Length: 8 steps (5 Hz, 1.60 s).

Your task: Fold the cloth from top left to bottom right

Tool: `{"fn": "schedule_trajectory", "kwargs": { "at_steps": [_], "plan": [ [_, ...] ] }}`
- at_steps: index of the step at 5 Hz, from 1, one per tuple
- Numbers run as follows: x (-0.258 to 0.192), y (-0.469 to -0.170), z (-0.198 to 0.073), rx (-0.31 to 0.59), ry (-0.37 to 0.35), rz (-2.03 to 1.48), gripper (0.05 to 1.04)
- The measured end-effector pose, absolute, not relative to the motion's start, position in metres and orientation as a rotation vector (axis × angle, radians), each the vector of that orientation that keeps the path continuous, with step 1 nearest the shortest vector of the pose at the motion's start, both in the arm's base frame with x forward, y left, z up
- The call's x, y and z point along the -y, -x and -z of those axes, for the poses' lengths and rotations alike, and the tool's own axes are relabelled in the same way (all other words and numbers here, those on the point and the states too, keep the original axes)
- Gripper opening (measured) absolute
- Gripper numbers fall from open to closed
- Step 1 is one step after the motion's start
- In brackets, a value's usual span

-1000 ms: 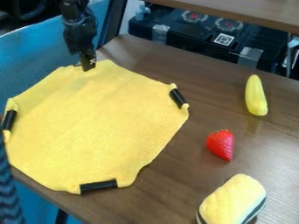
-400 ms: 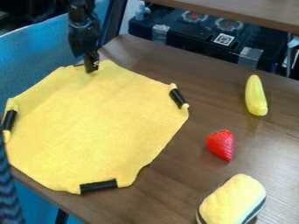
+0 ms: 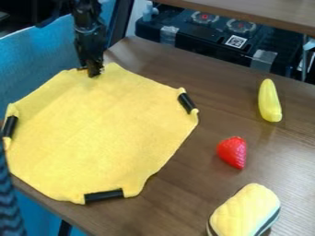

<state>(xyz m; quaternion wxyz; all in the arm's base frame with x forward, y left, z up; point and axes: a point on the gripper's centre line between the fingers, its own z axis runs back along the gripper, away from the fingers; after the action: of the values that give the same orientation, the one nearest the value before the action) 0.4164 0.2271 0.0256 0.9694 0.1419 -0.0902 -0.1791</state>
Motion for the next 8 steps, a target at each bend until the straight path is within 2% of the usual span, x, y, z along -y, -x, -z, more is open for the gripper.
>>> {"fn": "schedule_trajectory", "kwargs": {
  "at_steps": [1, 2, 3, 4, 5, 6, 8],
  "plan": [
    [-0.226, -0.417, -0.025, 0.183, -0.283, 0.364, 0.275],
    [-0.223, -0.416, -0.023, 0.189, -0.271, 0.369, 0.117],
    [-0.215, -0.411, -0.028, 0.206, -0.251, 0.367, 0.061],
    [-0.202, -0.401, -0.053, 0.270, -0.234, 0.368, 0.056],
    [-0.179, -0.381, -0.075, 0.330, -0.225, 0.402, 0.056],
    [-0.140, -0.356, -0.083, 0.371, -0.245, 0.500, 0.056],
    [-0.083, -0.302, -0.063, 0.347, -0.299, 0.640, 0.055]
  ]
}}
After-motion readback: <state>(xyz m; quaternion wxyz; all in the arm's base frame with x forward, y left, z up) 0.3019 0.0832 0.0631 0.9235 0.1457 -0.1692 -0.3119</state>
